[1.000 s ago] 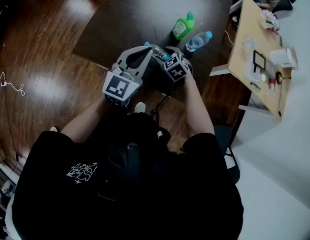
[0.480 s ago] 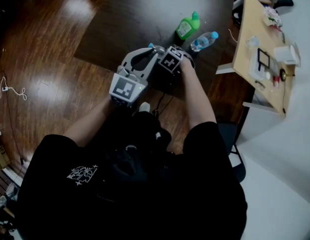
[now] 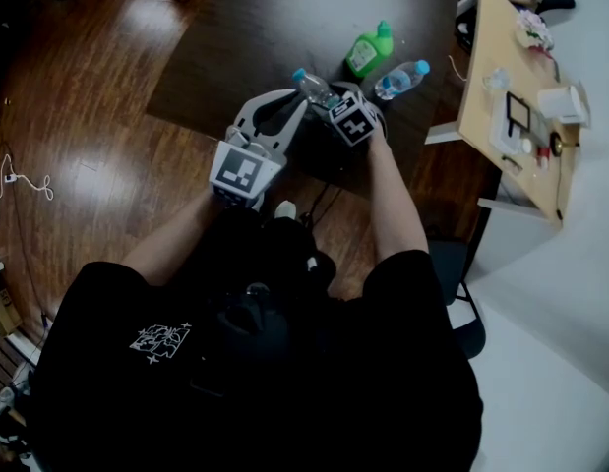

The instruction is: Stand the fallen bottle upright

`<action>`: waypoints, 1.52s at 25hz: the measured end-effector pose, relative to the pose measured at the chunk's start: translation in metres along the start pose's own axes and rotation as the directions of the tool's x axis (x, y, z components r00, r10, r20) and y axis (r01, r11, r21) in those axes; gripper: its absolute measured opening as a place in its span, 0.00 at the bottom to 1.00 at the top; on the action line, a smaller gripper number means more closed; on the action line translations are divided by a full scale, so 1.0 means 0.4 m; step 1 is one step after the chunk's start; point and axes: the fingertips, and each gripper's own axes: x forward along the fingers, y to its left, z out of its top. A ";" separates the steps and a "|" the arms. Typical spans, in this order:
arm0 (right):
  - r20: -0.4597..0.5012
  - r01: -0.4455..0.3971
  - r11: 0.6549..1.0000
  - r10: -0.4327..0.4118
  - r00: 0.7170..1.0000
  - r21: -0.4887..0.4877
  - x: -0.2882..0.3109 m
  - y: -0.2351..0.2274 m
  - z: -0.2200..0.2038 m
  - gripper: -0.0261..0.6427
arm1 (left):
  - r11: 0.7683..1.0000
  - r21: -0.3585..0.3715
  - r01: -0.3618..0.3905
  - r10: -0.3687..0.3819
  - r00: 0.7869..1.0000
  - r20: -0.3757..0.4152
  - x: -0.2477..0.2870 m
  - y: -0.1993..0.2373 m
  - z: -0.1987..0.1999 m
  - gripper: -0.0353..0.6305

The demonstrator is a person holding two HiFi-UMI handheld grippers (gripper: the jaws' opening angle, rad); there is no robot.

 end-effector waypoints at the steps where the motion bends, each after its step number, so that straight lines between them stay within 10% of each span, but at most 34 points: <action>1: 0.051 0.005 0.999 -0.008 0.999 0.054 -0.007 -0.009 0.001 0.47 | 1.000 0.003 0.003 -0.003 1.000 0.002 0.003 -0.003 0.004 0.12; 4: 0.261 0.024 0.964 -0.096 0.960 0.266 -0.064 -0.054 0.029 0.47 | 1.000 0.006 0.009 -0.010 1.000 0.011 0.003 -0.010 0.018 0.12; 9: 0.532 -0.020 0.797 -0.384 0.754 0.604 -0.194 -0.142 0.042 0.48 | 0.999 0.035 0.026 -0.026 1.000 0.009 -0.001 -0.025 0.026 0.12; 14: 0.592 0.043 0.737 -0.574 0.565 0.674 -0.221 -0.145 0.034 0.48 | 1.000 0.022 0.021 -0.021 1.000 0.010 -0.027 -0.023 0.009 0.12; 17: 0.586 0.163 0.740 -0.630 0.510 0.653 -0.197 -0.114 0.024 0.49 | 0.999 0.032 0.025 -0.025 1.000 -0.012 -0.036 -0.031 -0.027 0.12; 26: 0.596 0.268 0.752 -0.646 0.476 0.602 -0.201 -0.018 -0.027 0.50 | 0.998 0.034 0.055 -0.055 0.998 0.004 -0.044 -0.069 -0.050 0.12; 38: 0.615 0.238 0.798 -0.584 0.530 0.553 -0.257 0.049 -0.028 0.58 | 0.998 0.016 0.069 -0.069 0.998 -0.003 -0.068 -0.108 -0.027 0.12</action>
